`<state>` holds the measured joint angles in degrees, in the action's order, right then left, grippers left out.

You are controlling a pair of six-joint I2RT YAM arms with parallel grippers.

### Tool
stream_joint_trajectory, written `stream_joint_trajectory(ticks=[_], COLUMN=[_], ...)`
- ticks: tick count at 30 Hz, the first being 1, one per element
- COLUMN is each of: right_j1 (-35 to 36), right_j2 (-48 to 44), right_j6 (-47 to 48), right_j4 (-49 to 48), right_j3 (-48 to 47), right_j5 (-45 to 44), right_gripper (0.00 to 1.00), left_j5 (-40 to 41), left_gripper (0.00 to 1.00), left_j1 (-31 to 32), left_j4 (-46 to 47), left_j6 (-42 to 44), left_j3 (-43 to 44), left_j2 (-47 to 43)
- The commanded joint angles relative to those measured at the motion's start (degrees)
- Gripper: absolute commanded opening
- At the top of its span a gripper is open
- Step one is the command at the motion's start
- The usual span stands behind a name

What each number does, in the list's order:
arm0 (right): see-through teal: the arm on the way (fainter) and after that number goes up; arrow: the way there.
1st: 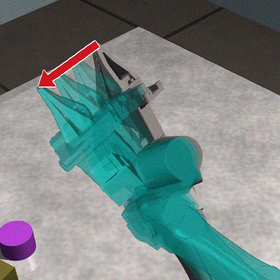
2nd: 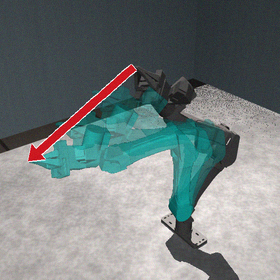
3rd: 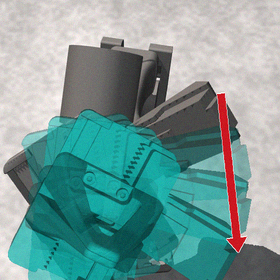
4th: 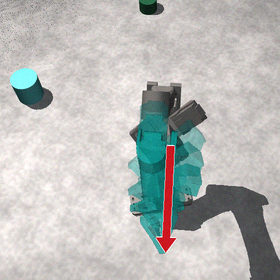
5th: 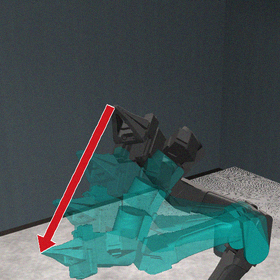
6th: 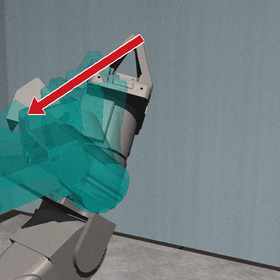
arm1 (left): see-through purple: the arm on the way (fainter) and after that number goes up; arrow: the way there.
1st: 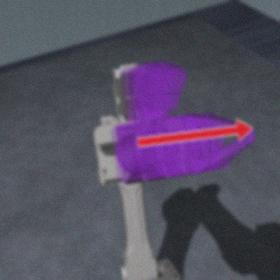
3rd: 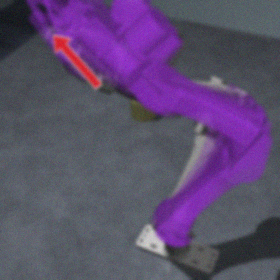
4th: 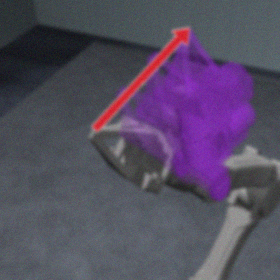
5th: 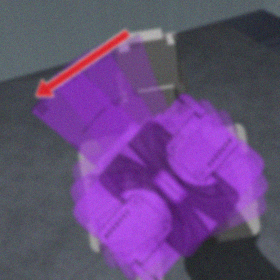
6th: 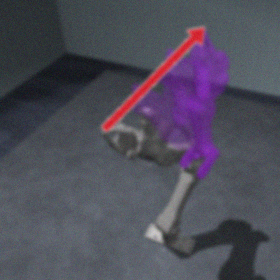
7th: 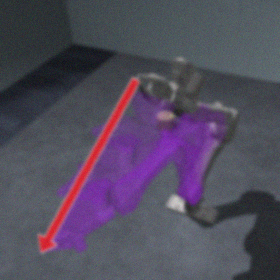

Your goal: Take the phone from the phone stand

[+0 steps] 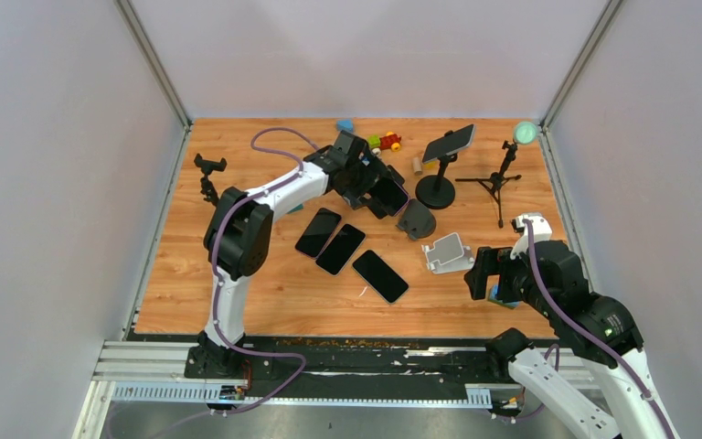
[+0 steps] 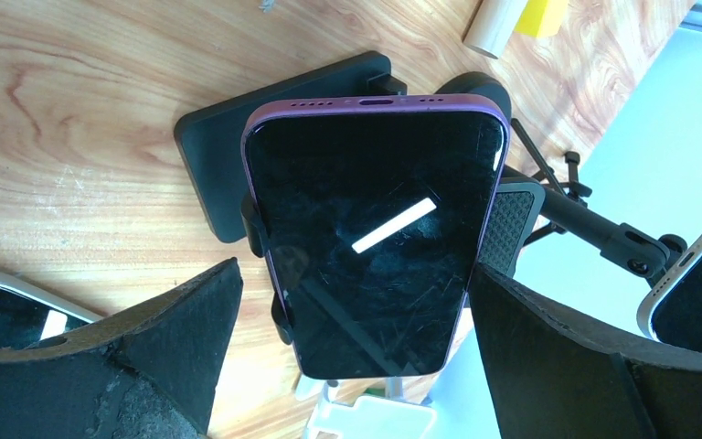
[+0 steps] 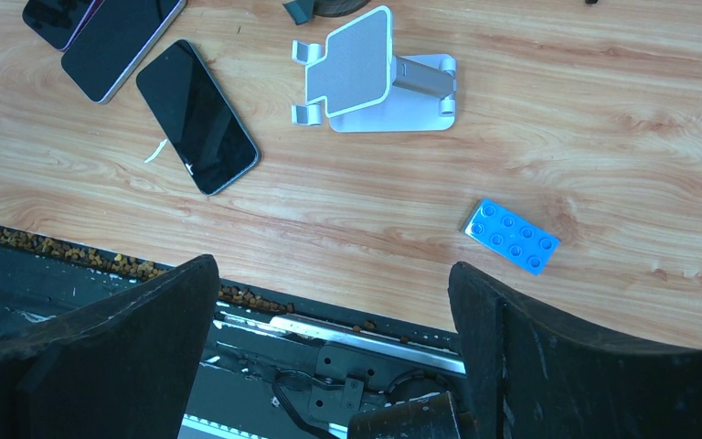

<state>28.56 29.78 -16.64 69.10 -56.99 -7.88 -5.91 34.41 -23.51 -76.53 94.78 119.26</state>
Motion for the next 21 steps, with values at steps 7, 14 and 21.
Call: stream_joint_trajectory(ticks=[7,14,21], right_j1=[-0.21,-0.19,-0.23], right_j2=[-0.39,-0.34,-0.27], right_j6=[-0.58,-0.58,-0.58], right_j4=[-2.44,-2.49,-2.49], right_j3=[0.23,0.21,0.35], right_j5=[-0.21,-0.33,-0.34], right_gripper=[0.98,0.98,0.98], left_j5=[1.62,2.22,0.84], left_gripper=[0.95,0.76,0.6], left_j1=[0.14,0.26,0.37], left_j4=[-2.01,-1.24,3.45], left_j6=[0.36,-0.08,-1.48], left_j3=[4.34,3.19,-0.73], left_j2=[2.33,1.25,-1.75])
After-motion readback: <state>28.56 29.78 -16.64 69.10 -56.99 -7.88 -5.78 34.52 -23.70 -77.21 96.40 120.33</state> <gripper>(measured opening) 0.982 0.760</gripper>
